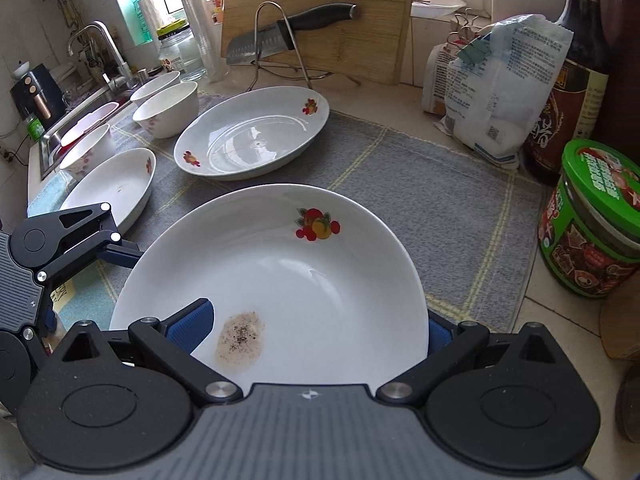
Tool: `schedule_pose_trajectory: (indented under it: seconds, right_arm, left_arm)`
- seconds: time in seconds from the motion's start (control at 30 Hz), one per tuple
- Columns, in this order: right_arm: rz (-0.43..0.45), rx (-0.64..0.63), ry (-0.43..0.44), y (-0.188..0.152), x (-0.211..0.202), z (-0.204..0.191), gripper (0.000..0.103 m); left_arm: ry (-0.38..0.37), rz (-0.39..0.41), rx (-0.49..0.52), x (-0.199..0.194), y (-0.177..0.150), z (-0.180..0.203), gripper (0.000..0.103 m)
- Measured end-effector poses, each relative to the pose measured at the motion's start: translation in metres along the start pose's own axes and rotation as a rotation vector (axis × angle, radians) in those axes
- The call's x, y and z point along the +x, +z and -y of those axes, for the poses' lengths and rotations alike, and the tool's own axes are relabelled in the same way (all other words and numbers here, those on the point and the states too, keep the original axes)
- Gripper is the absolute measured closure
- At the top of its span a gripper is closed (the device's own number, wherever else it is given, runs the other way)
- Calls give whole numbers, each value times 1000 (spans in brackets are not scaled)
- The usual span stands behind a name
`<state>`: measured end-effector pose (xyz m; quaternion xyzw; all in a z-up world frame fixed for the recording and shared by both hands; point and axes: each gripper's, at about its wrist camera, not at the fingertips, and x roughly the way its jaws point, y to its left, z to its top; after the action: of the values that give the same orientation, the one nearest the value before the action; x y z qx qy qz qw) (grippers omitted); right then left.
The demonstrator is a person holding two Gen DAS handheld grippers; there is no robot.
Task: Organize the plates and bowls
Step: 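Carry the stained plate with the right tool across the towel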
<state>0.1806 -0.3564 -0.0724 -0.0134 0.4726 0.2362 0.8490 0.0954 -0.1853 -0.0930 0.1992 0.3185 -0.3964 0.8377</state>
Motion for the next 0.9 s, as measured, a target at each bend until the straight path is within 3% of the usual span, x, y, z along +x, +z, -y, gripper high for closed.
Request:
schedule_pose_trajectory:
  seconds: [0.37,0.9]
  right_arm:
    - [24,42,-36,4,4,38,0]
    - [8,64,-101,3,18,52,0]
  left_arm:
    - [-14,-12,8,37,23,-4,3]
    - [-20,-21,-5,57,29,-10,3]
